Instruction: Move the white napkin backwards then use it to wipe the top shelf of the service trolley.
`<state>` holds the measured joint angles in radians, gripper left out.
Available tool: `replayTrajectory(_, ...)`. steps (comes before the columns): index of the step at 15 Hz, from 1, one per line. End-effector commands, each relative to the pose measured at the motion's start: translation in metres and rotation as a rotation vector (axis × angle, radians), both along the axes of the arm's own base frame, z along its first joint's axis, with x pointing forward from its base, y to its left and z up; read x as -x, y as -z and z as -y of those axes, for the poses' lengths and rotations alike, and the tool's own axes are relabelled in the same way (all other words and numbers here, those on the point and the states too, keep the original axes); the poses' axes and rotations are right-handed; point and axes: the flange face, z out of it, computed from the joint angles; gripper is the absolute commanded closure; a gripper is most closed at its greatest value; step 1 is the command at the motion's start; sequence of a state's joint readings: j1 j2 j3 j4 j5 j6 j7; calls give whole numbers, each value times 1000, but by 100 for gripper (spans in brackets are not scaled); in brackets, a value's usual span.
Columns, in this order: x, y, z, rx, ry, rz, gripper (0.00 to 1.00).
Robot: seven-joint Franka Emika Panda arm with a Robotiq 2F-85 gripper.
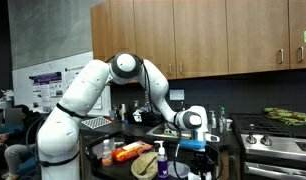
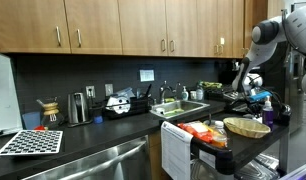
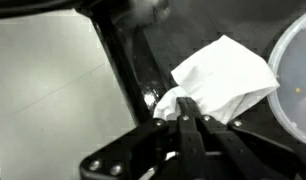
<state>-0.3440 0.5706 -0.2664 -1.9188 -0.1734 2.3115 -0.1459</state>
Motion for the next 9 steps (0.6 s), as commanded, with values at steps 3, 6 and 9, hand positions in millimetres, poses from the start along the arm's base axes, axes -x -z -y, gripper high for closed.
replayTrajectory(3,-57,4,-14,-2,-73,36,100)
replayTrajectory(6,-83,2,-34,-16,-115,63,100)
replayTrajectory(9,-103,4,-62,-43,-157,83,100)
